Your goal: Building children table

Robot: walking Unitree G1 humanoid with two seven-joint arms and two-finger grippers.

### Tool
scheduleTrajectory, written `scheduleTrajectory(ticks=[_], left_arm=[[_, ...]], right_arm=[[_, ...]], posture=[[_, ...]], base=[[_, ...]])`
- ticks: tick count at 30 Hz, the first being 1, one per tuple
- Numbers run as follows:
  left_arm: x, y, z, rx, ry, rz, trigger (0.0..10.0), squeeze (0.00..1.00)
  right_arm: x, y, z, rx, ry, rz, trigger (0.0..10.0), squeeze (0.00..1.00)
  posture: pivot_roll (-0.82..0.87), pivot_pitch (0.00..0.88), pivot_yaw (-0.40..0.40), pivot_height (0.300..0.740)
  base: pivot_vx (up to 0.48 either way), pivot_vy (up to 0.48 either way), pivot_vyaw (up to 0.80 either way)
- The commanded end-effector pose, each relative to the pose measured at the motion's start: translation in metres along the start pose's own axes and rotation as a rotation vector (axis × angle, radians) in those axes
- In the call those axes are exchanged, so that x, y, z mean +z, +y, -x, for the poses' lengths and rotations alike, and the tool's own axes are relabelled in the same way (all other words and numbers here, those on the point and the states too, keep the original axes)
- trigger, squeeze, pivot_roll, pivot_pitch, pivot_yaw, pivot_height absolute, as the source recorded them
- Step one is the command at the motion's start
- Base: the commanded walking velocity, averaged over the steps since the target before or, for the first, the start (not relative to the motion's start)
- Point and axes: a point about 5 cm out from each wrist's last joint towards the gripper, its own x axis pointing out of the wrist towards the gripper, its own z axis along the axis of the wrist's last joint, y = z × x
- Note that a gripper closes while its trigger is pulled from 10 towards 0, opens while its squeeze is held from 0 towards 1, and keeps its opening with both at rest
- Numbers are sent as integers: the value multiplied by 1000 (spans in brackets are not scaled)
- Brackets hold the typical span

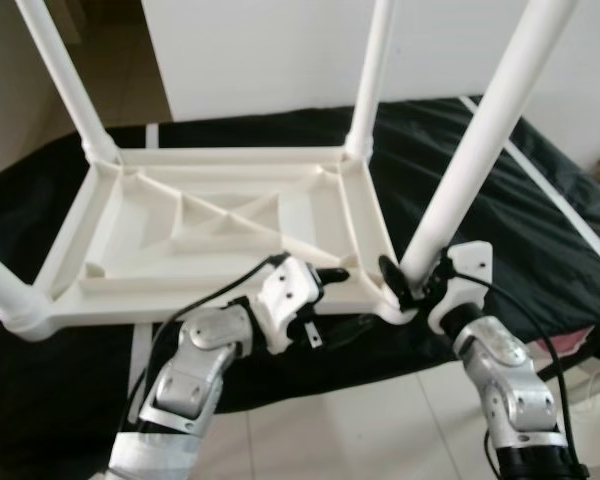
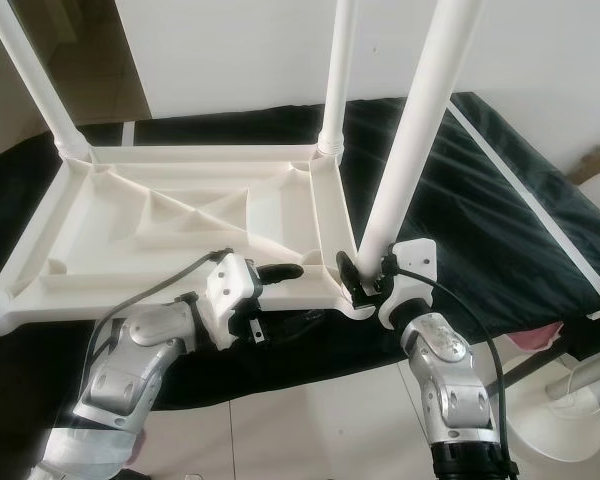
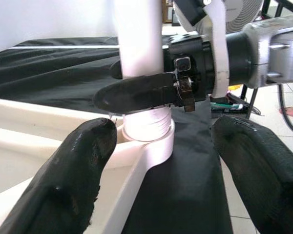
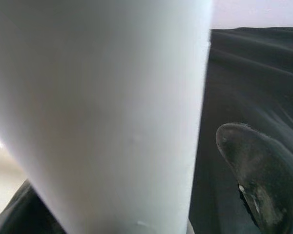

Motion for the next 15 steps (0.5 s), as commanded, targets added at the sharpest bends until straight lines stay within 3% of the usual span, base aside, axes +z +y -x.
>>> scheduleTrajectory(ticks=[1,2,4,5,7,14,15], left_arm=[[0,-6,-1,-50,7,7,10000,0],[0,-6,-1,-50,7,7,10000,0],[-2,-10,-1,-69,17,11,10000,0],[-2,-10,-1,-69,17,11,10000,0],[-2,-13,-3,-79,12,10,10000,0],[3,-11,-5,-70,-16,12,10000,0],[3,-11,-5,-70,-18,12,10000,0]], right_arm=[[-4,-2,0,53,27,-16,10000,0],[-4,-2,0,53,27,-16,10000,0],[-3,1,-1,204,38,9,10000,0],[-3,1,-1,204,38,9,10000,0],[-2,4,0,319,57,26,10000,0],[-4,-1,-2,440,110,80,10000,0],[-4,-2,-4,444,112,89,6431,0]], posture=[[-15,24,-60,740],[-15,24,-60,740],[-18,19,-57,740],[-18,19,-57,740],[-17,15,-54,740],[-15,4,-51,740],[-14,2,-52,740]], base=[[0,0,0],[0,0,0],[0,0,0],[0,0,0],[0,0,0],[0,0,0],[0,0,0]])
